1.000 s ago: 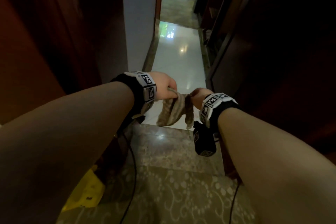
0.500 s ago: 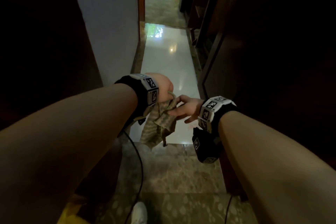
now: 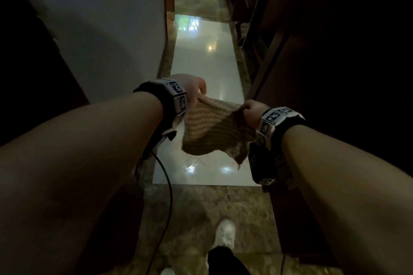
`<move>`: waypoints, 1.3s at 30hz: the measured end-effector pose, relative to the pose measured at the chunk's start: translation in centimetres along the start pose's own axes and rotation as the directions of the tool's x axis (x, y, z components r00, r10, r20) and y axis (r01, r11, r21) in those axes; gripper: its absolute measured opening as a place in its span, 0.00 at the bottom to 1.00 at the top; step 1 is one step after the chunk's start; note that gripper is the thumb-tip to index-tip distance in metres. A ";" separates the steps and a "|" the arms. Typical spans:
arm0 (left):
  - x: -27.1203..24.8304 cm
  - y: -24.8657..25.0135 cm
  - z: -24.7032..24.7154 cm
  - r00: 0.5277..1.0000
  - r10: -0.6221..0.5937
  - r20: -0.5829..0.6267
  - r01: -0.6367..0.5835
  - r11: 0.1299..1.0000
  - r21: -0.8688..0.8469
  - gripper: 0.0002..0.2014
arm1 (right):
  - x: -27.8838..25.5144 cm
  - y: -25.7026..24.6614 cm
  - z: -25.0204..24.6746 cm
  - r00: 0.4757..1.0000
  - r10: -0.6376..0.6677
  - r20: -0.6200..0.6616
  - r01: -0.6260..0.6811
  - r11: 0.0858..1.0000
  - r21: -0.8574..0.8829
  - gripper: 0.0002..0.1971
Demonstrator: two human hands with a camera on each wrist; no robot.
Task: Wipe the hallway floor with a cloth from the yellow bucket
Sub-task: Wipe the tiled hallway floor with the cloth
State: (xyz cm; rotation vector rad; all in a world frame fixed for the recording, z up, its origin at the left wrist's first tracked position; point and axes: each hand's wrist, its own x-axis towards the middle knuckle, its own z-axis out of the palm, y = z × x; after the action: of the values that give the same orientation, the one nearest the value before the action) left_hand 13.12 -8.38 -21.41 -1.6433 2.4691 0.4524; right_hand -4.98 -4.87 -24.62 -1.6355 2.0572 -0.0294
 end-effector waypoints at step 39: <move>43.2 -21.9 16.6 0.933 -0.332 0.136 0.354 0.914 -0.197 0.17 | 52.4 -0.5 13.5 0.924 -0.187 0.332 0.198 0.980 0.002 0.17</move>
State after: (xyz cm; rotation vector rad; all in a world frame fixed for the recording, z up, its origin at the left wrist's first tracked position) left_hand 15.46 -48.71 -52.98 -2.0329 2.0562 0.7554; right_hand -6.89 -49.15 -55.68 -1.7239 1.6484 0.1988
